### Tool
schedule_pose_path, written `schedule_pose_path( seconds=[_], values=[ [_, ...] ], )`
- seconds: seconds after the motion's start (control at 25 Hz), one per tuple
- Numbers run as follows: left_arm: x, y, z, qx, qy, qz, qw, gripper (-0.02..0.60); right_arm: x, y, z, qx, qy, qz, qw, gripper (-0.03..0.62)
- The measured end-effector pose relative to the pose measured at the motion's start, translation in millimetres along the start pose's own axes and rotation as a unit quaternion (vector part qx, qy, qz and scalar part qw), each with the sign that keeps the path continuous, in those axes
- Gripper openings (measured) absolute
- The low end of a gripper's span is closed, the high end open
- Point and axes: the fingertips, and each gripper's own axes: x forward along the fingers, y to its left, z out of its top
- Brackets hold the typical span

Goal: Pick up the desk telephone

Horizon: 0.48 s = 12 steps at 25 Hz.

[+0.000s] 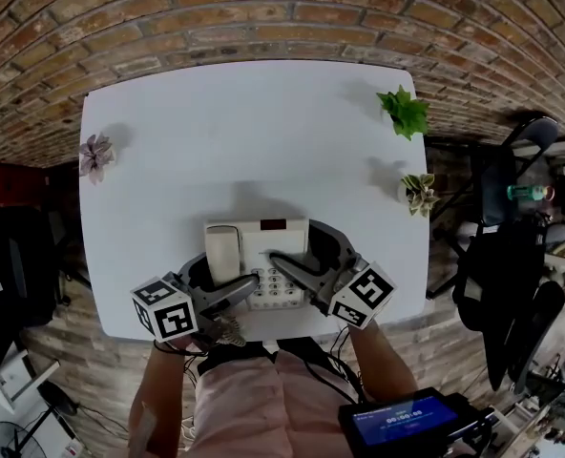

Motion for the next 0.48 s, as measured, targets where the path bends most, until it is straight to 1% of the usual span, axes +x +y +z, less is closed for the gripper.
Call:
schedule_pose_path(
  seconds=[0.16, 0.24, 0.32, 0.36, 0.44, 0.48],
  values=[
    [1, -2, 1, 0.006, -0.006, 0.000, 1.0000, 0.443, -1, 0, -1, 0.001, 0.007, 0.004, 1.000, 0.328],
    [1, -1, 2, 0.006, -0.010, 0.006, 0.9999, 0.440, -1, -1, -3, 0.011, 0.021, 0.003, 1.000, 0.338],
    [1, -1, 3, 0.005, -0.014, 0.013, 0.9998, 0.440, 1, -1, -9, 0.042, 0.050, 0.003, 0.998, 0.364],
    [1, -1, 3, 0.004, -0.017, 0.014, 0.9998, 0.440, 0, 0, -14, 0.064, 0.070, 0.001, 0.996, 0.397],
    [0, -1, 3, 0.005, -0.022, 0.013, 0.9996, 0.440, -3, 3, -22, 0.100, 0.102, -0.006, 0.990, 0.405],
    [0, -1, 3, 0.005, -0.024, 0.014, 0.9996, 0.440, -5, 4, -24, 0.115, 0.109, -0.009, 0.987, 0.400]
  ],
)
